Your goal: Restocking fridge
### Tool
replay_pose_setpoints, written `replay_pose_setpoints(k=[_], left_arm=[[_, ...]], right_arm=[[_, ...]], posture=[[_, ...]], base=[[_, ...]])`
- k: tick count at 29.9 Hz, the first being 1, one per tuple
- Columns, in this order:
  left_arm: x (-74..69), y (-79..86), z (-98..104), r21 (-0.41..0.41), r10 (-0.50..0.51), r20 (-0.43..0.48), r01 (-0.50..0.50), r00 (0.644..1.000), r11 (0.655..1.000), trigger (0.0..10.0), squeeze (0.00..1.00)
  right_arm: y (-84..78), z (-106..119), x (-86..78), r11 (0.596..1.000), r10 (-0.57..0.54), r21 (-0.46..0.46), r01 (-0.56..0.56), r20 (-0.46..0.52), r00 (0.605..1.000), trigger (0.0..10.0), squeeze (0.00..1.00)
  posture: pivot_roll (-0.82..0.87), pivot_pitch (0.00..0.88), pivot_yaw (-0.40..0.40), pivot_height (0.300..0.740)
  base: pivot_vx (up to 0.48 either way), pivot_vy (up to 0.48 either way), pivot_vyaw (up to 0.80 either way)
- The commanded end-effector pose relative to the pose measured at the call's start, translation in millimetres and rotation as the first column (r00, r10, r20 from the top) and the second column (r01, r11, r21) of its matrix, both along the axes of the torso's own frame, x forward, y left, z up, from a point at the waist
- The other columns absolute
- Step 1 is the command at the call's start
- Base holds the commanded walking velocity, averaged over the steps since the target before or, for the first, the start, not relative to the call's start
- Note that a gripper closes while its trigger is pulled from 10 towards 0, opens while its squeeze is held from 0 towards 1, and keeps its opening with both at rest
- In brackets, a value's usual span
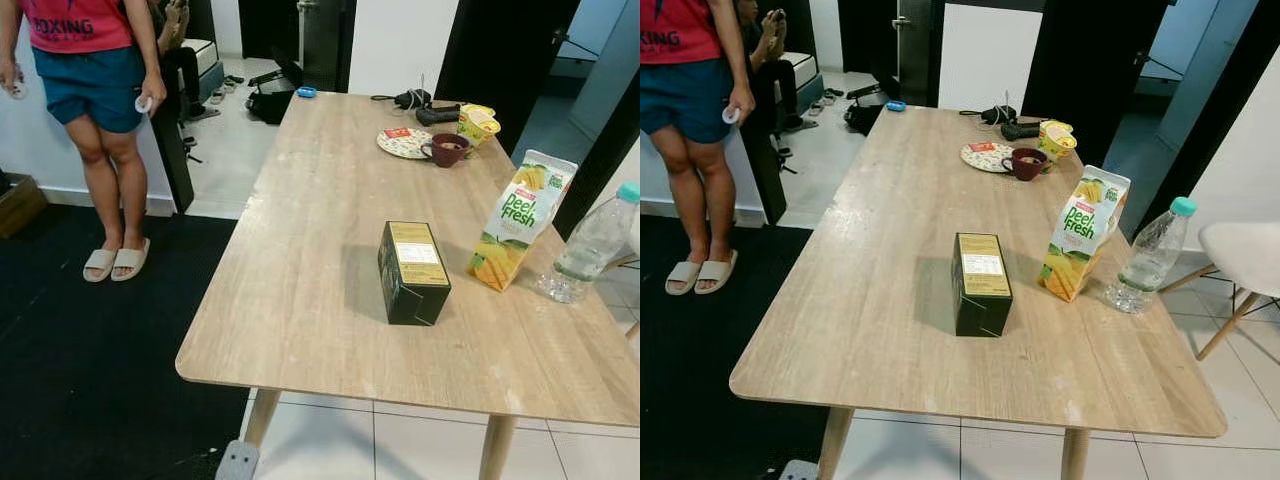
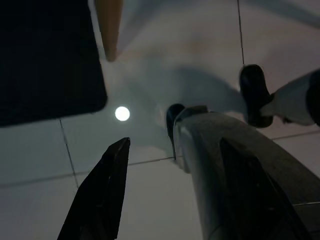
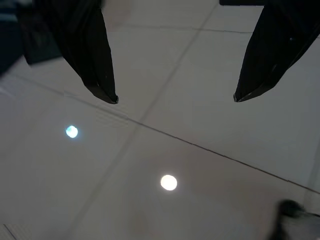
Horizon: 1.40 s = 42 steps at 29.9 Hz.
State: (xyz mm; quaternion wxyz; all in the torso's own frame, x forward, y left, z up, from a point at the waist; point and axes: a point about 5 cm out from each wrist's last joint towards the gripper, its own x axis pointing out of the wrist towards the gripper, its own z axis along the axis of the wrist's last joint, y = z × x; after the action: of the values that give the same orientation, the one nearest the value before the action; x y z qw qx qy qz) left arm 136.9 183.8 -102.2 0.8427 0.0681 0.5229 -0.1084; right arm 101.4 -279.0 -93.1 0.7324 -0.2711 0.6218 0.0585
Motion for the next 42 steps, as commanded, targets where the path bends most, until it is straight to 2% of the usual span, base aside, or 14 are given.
replay_pose_setpoints(k=[1, 12, 19, 20, 21, 22, 25, 26, 28, 29, 31, 36, 41, 42], left_arm=[[-5.1, -2.0, -2, 0.011, -0.036, -0.015, 0.036, 0.999, 0.999, 10.0, 0.00], [-40.9, 5.5, -11, 0.034, -0.068, -0.114, 0.072, 0.991, 0.997, 10.0, 0.00], [-41.5, 3.4, -12, 0.028, -0.073, -0.113, 0.077, 0.991, 0.997, 10.0, 0.00], [-38.8, 3.1, -11, 0.026, -0.073, -0.105, 0.076, 0.992, 0.997, 10.0, 0.00], [-34.4, 3.2, -10, 0.025, -0.072, -0.093, 0.075, 0.993, 0.997, 10.0, 0.00], [-34.4, 3.2, -10, 0.025, -0.072, -0.093, 0.075, 0.993, 0.997, 10.0, 0.00], [-31.3, 3.7, -9, 0.026, -0.079, -0.087, 0.081, 0.993, 0.996, 10.0, 0.00], [-31.3, 3.7, -9, 0.026, -0.079, -0.087, 0.081, 0.993, 0.996, 10.0, 0.00], [-31.6, 4.0, -9, 0.026, -0.093, -0.091, 0.096, 0.991, 0.995, 10.0, 0.00], [-31.7, 3.9, -9, 0.026, -0.097, -0.092, 0.100, 0.991, 0.995, 10.0, 0.00], [-31.8, 3.7, -9, 0.025, -0.097, -0.093, 0.100, 0.991, 0.995, 10.0, 0.00], [-34.2, 2.5, -10, 0.017, -0.093, -0.098, 0.095, 0.991, 0.995, 10.0, 0.00], [-41.2, 1.7, -11, 0.011, -0.107, -0.120, 0.109, 0.987, 0.994, 10.0, 0.00], [-41.2, 1.7, -11, 0.011, -0.107, -0.120, 0.109, 0.987, 0.994, 10.0, 0.00]], right_arm=[[-19.0, 7, -1.0, 0.996, -0.044, -0.075, 0.045, 0.019, 0.999, 10.0, 0.00], [-107.1, 53, -21.5, 0.890, -0.178, -0.415, 0.190, 0.068, 0.982, 10.0, 0.00], [-161.4, 104, -13.1, 0.724, -0.283, -0.548, 0.419, 0.319, 0.905, 10.0, 0.00], [-176.1, 127, 0.9, 0.661, -0.321, -0.490, 0.568, 0.500, 0.804, 10.0, 0.00], [-193.6, 160, 20.0, 0.575, -0.351, -0.332, 0.747, 0.725, 0.592, 10.0, 0.00], [-193.6, 160, 20.0, 0.575, -0.351, -0.332, 0.747, 0.725, 0.592, 10.0, 0.00], [-203.9, 201, 56.4, 0.515, -0.489, 0.264, 0.815, 0.872, 0.027, 10.0, 0.00], [-203.9, 201, 56.4, 0.515, -0.489, 0.264, 0.815, 0.872, 0.027, 10.0, 0.00], [-202.8, 237, 90.8, 0.593, -0.559, 0.570, 0.568, 0.800, -0.219, 10.0, 0.00], [-198.4, 255, 107.7, 0.645, -0.603, 0.657, 0.390, 0.751, -0.269, 10.0, 0.82], [-187.0, 278, 128.9, 0.701, -0.666, 0.706, 0.094, 0.697, -0.267, 10.0, 1.00], [-162.6, 300, 147.5, 0.713, -0.696, 0.646, -0.274, 0.698, -0.167, 10.0, 1.00], [-87.4, 311, 155.8, 0.481, -0.597, 0.482, -0.733, 0.792, 0.129, 10.0, 1.00], [-87.4, 311, 155.8, 0.481, -0.597, 0.482, -0.733, 0.792, 0.129, 10.0, 1.00]], posture=[[0.01, 0.000, -0.098, 0.740], [0.02, 0.000, -0.106, 0.740], [0.02, 0.000, -0.104, 0.740], [0.02, 0.000, -0.103, 0.740], [0.02, 0.000, -0.101, 0.740], [0.02, 0.000, -0.101, 0.740], [0.02, 0.000, -0.097, 0.740], [0.02, 0.000, -0.097, 0.740], [0.02, 0.000, -0.094, 0.740], [0.02, 0.000, -0.098, 0.740], [0.02, 0.000, -0.098, 0.740], [0.03, 0.000, -0.100, 0.740], [0.02, 0.000, -0.091, 0.740], [0.02, 0.000, -0.091, 0.740]], base=[[0.000, 0.000, 0.00], [0.000, 0.000, 0.00], [0.000, 0.000, 0.00], [0.000, 0.000, 0.00], [0.000, 0.000, 0.00], [0.000, 0.000, 0.00], [0.000, 0.000, 0.00], [0.000, 0.000, 0.00], [0.000, 0.000, 0.00], [0.000, 0.000, 0.00], [0.000, 0.000, 0.00], [0.000, 0.000, 0.00], [0.000, 0.000, 0.00], [0.000, 0.000, 0.00]])
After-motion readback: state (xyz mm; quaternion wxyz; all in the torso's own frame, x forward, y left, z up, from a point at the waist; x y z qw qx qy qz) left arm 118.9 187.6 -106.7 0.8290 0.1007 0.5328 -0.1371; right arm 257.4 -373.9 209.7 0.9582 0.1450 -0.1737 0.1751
